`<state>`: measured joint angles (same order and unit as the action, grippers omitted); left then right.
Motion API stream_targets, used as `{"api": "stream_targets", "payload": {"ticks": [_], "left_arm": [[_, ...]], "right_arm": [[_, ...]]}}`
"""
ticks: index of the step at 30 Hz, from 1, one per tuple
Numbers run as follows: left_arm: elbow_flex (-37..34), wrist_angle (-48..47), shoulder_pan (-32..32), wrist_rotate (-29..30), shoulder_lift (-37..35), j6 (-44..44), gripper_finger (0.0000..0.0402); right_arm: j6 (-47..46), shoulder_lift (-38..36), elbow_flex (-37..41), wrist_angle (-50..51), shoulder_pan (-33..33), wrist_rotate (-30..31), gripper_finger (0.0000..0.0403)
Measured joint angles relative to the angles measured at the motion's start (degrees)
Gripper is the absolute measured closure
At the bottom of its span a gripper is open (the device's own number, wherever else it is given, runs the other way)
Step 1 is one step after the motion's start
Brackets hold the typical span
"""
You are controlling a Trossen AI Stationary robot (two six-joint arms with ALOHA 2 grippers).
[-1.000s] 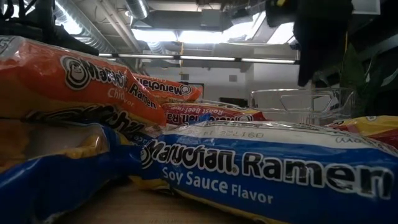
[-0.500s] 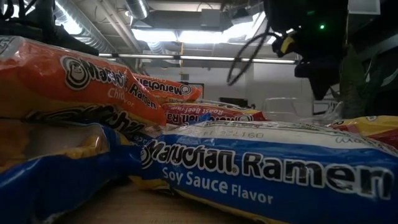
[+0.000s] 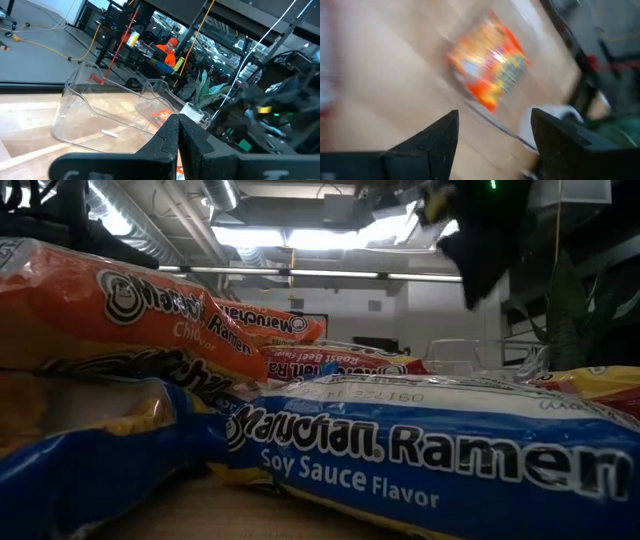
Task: Sort Maruchan noodles
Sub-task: Put the orange noodle pack into the right transparent bin
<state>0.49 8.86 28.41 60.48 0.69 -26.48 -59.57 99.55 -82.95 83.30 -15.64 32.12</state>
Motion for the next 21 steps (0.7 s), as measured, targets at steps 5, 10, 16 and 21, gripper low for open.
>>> {"api": "stream_targets", "payload": {"ticks": [5, 10, 16, 21], "left_arm": [[0.0, 2.3, 0.0, 0.0, 0.0, -0.4, 0.0401], [0.0, 4.2, 0.0, -0.1, 0.0, -3.3, 0.0401], [0.0, 4.9, 0.0, -0.1, 0.0, -3.2, 0.0401], [0.0, 5.2, 0.0, -1.8, 0.0, -3.8, 0.0401]], "right_arm": [[9.1, -0.2, -7.6, -13.8, -3.7, -0.4, 0.0172], [15.8, -0.2, -8.3, -29.8, -7.6, -1.6, 0.0172], [14.4, 0.8, -3.3, -40.9, -11.4, -4.5, 0.0172], [8.7, 0.8, 3.5, -45.5, -13.4, -5.7, 0.0172]]}}
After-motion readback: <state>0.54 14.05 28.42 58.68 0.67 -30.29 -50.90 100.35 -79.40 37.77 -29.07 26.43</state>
